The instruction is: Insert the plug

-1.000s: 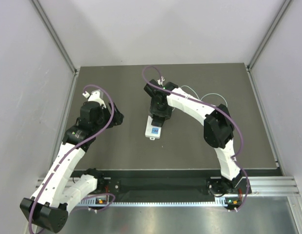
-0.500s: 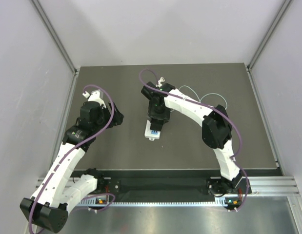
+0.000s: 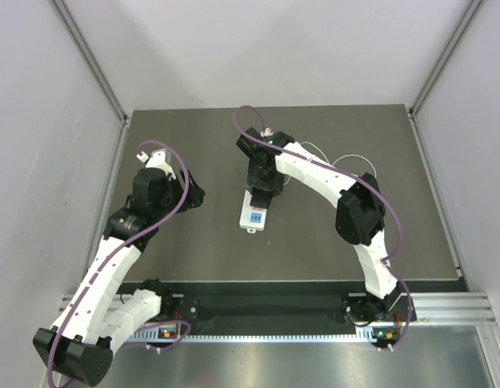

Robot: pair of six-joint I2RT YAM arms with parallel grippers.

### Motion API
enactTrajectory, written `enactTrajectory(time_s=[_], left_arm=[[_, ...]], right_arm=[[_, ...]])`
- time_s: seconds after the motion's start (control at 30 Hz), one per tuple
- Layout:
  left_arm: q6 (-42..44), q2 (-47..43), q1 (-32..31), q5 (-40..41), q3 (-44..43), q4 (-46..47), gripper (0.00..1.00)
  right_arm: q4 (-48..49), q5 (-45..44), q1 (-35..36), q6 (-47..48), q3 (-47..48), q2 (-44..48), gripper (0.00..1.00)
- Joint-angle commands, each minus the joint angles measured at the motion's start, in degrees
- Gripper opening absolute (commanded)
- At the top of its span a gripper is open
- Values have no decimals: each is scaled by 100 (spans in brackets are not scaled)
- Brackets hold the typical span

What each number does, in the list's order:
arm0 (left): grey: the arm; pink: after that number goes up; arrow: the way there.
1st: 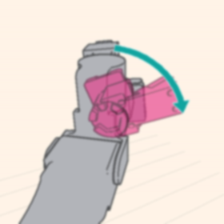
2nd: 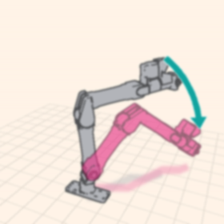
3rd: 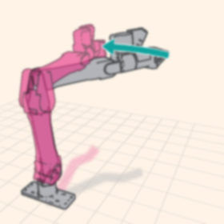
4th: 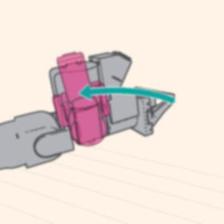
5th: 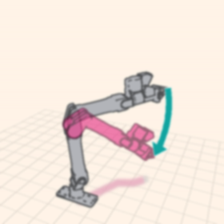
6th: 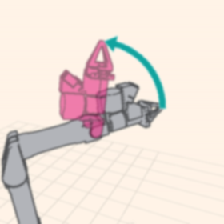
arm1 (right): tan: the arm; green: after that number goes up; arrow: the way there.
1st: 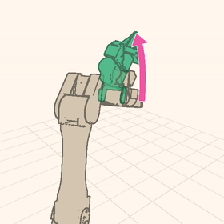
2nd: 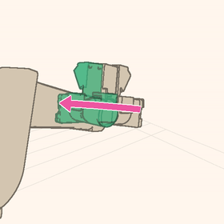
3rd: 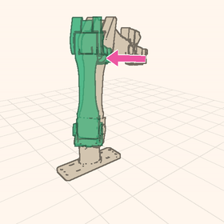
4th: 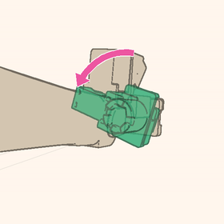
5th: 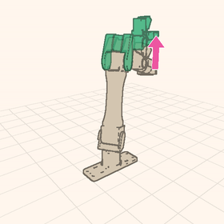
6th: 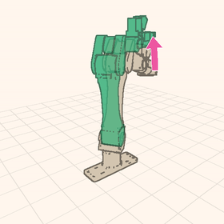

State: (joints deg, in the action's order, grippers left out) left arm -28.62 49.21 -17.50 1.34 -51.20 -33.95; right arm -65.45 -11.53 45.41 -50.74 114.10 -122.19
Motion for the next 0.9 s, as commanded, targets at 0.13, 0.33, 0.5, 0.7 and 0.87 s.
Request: enactTrajectory(time_s=[0.13, 0.33, 0.5, 0.7, 0.87], left_arm=[[-38, -52, 1, -3, 14, 64, 76], [-38, -52, 1, -11, 14, 64, 76], [-38, -52, 1, -11, 14, 64, 76], [-38, -78, -8, -3, 22, 64, 76], [-38, -78, -26, 24, 22, 56, 76]], right_arm=[[260, 54, -32, 3, -159, 37, 0], [261, 107, 29, -32, -169, -85, 0], [357, 81, 73, -94, -327, -50, 0], [314, 89, 161, -190, -266, -199, 0], [112, -86, 179, -164, -196, -323, 0]])
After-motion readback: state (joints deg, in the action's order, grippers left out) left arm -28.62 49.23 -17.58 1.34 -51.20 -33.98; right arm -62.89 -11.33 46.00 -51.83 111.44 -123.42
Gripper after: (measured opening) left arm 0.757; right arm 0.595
